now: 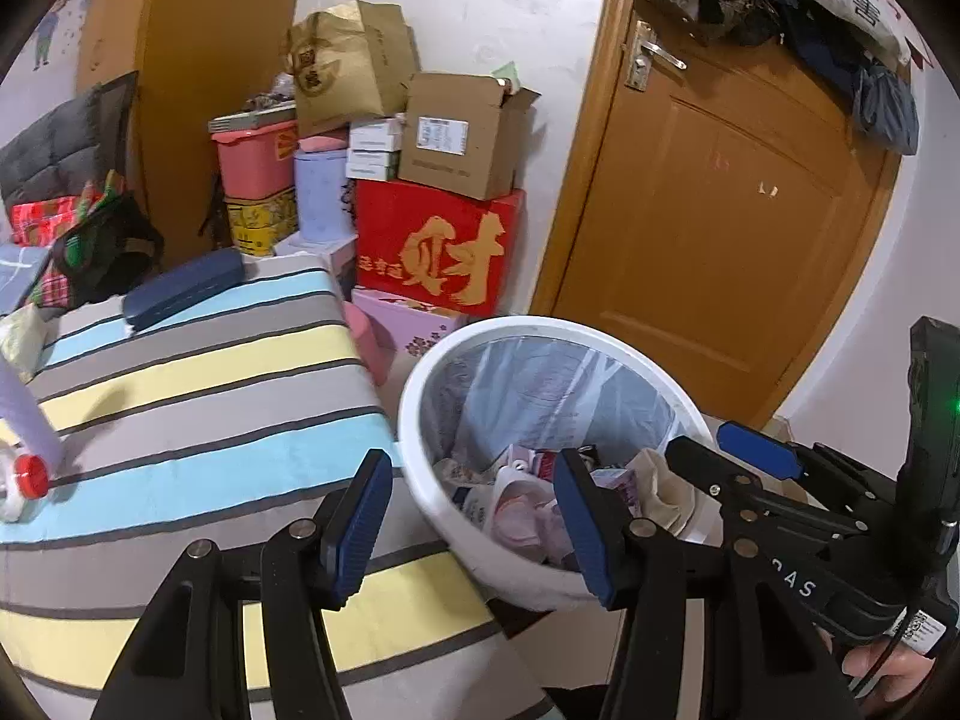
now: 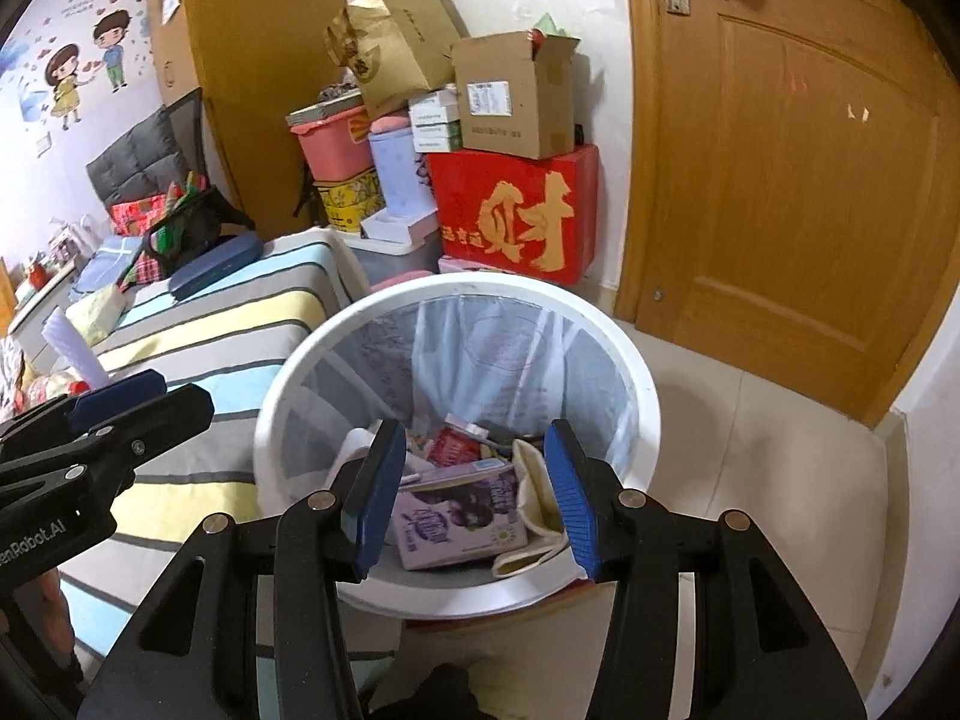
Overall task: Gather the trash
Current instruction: 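Move both open tools back toward the bottle and foam sleeve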
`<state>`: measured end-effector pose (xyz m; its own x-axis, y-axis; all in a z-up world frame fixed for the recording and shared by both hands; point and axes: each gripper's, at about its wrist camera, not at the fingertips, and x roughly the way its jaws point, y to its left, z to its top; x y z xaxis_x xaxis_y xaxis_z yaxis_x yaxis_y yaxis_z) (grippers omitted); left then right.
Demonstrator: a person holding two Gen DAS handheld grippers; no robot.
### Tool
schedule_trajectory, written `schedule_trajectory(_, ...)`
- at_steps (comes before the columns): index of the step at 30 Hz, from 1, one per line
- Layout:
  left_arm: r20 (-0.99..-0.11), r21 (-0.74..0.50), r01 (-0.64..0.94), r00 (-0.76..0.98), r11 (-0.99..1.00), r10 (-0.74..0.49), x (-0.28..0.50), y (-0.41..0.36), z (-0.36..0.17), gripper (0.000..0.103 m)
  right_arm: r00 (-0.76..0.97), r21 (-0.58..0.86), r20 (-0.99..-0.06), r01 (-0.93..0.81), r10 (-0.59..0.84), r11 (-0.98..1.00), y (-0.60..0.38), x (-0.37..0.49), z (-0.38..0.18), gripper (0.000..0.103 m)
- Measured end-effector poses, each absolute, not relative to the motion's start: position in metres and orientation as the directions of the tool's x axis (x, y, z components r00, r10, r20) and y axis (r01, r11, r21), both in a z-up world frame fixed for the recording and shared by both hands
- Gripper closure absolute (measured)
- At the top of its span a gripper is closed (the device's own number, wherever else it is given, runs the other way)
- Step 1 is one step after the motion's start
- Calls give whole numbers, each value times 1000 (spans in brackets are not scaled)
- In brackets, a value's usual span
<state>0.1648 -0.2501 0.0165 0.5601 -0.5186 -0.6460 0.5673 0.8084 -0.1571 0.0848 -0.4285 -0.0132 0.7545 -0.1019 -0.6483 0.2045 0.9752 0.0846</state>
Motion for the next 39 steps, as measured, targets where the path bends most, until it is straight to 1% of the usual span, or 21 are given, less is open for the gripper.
schedule_trajectory(8,-621,-161,535,598,829,-507,152,-217,27,47,779,79,-622,168,-83,983,-408,80,-4,53)
schedule_trajectory(21,-593,-163,443,670,882,-446,139,-149,38,47,809,63,-588,72,-21,995,-362,81,5,53)
schedule_trajectory(27,-591,-158,373,706,914,-390,137,-107,39,47,815,64,-579,6,32,998,-336,88,5,53)
schedule_trajectory(36,-597,-167,219,753,961,-276,146,-29,34,46,804,61,-585,-86,105,994,-296,102,0,52)
schedule_trajectory(39,-610,-169,166,757,971,-236,152,-5,31,42,796,58,-591,-117,129,991,-285,107,-1,51)
